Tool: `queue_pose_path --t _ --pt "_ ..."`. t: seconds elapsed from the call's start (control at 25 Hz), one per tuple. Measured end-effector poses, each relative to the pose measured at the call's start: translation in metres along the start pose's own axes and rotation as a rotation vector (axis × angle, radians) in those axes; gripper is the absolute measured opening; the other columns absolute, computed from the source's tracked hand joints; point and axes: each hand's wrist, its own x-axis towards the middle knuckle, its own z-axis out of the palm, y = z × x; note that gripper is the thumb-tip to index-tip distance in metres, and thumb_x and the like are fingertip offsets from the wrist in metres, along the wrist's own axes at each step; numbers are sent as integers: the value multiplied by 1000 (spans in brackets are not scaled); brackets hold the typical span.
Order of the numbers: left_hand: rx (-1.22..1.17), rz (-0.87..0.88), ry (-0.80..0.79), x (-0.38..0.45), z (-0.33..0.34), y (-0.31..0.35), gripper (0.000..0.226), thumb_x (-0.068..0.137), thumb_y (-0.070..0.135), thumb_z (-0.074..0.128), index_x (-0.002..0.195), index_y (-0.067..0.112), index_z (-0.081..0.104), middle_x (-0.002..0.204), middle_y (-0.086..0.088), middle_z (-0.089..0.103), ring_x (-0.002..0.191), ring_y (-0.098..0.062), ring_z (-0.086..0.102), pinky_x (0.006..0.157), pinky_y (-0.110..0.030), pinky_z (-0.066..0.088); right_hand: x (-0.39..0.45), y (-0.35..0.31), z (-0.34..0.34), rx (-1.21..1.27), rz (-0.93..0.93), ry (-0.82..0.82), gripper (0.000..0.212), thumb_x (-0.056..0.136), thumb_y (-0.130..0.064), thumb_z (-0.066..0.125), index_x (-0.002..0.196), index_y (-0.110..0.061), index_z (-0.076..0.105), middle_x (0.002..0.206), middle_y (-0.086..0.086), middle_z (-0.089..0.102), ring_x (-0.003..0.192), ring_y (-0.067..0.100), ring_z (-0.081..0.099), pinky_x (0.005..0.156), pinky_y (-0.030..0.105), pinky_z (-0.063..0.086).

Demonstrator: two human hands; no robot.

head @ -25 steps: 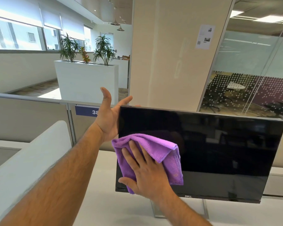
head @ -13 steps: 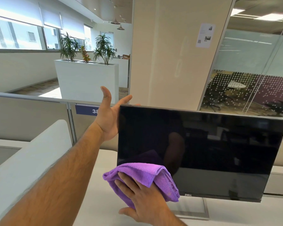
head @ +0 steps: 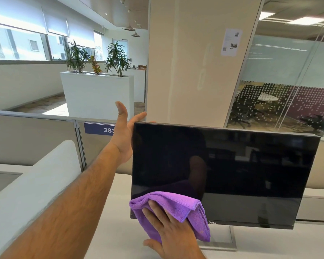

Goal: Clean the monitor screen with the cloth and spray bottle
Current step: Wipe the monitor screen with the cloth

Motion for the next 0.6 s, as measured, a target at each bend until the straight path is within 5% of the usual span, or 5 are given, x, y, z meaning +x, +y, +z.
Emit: queue_pose_path --t 0.12,0.28,0.44,0.6 --pt "-4 2 12 0 1 -1 100 72 93 8 140 34 52 126 -1 70 124 -33 57 109 -68 31 -12 9 2 -30 98 59 96 82 -84 34 159 -30 16 169 -3 5 153 25 16 119 53 7" --pt "3 16 37 0 2 -2 98 74 92 8 138 35 54 118 1 73 116 -29 62 107 -65 34 -27 23 5 -38 236 128 97 83 -82 32 159 -26 14 169 1 1 155 29 -6 116 55 26" --pt "10 23 63 -2 3 -2 95 73 93 9 132 37 58 117 2 74 116 -29 61 107 -66 34 -43 33 7 -28 363 136 90 90 -77 19 160 -22 7 169 5 -2 155 31 -6 121 51 0" --pt "29 29 94 -3 4 -3 93 72 94 10 128 40 62 123 2 71 121 -31 59 107 -67 33 -58 48 8 32 524 108 91 90 -77 18 160 -20 4 168 9 -3 155 36 -5 121 49 -5"
